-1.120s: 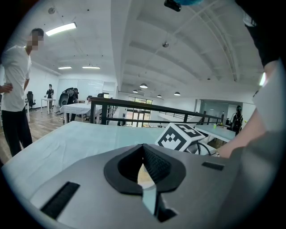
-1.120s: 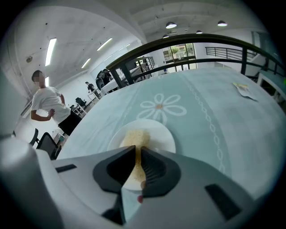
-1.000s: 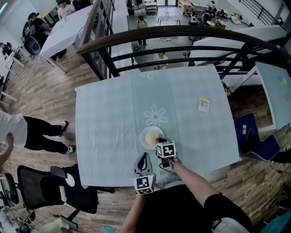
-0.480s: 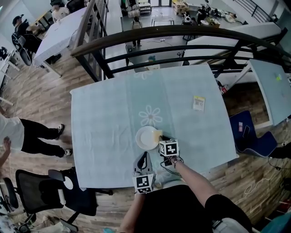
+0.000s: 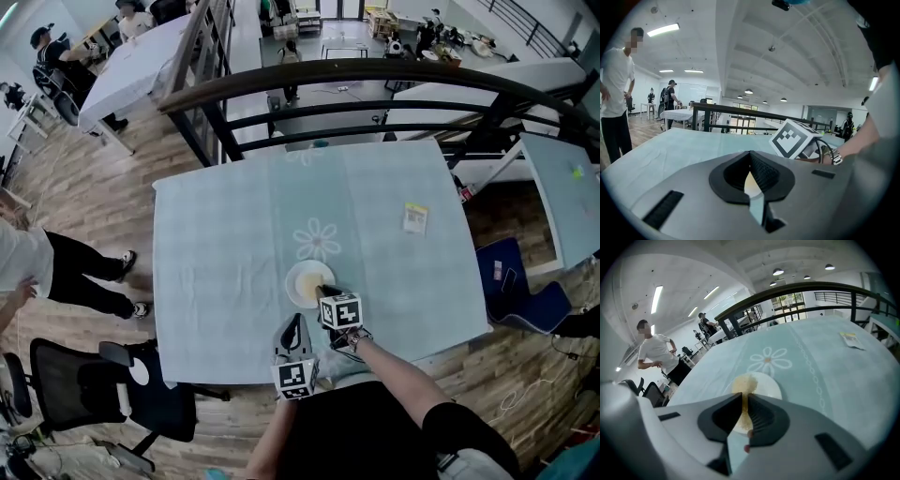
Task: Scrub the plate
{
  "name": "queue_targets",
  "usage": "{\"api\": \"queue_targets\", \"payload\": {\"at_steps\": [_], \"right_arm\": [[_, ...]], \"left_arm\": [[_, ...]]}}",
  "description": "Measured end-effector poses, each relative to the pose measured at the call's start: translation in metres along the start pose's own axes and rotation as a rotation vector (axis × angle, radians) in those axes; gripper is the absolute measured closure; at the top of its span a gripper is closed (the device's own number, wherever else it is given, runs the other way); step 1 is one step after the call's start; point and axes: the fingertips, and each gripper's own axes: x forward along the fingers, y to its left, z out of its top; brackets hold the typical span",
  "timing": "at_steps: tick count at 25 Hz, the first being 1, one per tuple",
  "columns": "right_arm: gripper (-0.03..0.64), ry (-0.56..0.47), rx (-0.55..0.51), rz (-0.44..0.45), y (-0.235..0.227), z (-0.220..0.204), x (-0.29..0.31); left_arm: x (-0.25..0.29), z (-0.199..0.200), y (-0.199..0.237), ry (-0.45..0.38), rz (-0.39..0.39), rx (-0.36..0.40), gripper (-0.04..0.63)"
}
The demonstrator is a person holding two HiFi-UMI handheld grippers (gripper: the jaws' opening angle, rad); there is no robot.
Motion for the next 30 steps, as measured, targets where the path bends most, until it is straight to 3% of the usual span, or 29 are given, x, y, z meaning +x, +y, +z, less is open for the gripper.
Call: {"api": "queue_targets", "payload": {"at_steps": [8,22,30], "right_arm": [[0.571,0.101,0.064,0.072,0.027,-0.03,0.019],[0.571,0.135,0.234,-0.029,-0.019,-0.044,0.007],[0.571,0.065,0.221,-0.137,-0.052,-0.031,-0.014]], "left_arm": [[-0.015,-0.001,0.018,-0.008,0.058,-0.02,0.584],[-0.015,-0.003,0.011,-0.015,0.037,-0.023,0.584],[-0.008,-0.001,0.006,-0.021,0.005,-0.018,0.584]]}}
